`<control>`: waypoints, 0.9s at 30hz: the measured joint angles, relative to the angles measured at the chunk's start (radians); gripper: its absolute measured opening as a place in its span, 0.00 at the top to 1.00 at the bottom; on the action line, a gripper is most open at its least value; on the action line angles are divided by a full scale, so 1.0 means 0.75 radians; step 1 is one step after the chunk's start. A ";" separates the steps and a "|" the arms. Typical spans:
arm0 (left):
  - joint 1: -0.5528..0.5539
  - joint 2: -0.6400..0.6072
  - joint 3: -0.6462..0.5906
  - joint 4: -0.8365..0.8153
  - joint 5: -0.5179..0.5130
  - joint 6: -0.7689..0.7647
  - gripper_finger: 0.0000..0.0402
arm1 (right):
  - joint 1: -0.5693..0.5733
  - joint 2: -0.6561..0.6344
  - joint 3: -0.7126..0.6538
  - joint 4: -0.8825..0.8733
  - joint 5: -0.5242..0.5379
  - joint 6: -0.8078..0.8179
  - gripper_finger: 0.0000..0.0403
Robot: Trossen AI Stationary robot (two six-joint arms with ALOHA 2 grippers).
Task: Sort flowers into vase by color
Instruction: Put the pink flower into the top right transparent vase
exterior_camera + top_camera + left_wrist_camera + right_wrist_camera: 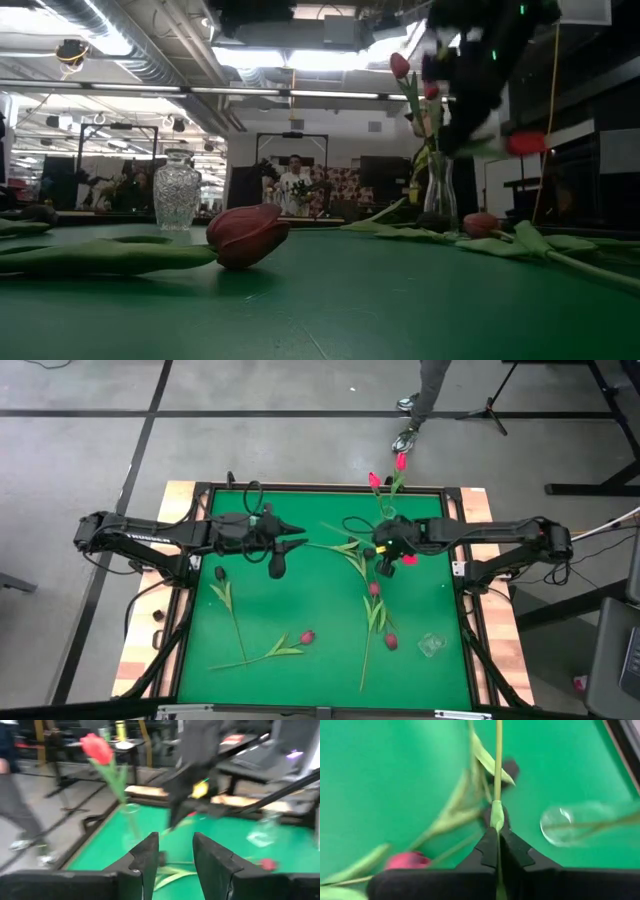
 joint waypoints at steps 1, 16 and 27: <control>-0.002 0.001 0.000 -0.014 -0.044 0.015 0.71 | 0.026 0.000 0.042 -0.021 0.000 0.000 0.98; -0.102 0.133 0.023 -0.033 -0.150 0.164 0.71 | 0.315 0.009 0.377 -0.083 0.157 -0.009 0.98; -0.209 0.419 0.328 -0.126 -0.292 0.340 0.71 | 0.314 0.137 0.377 -0.102 0.113 -0.003 0.97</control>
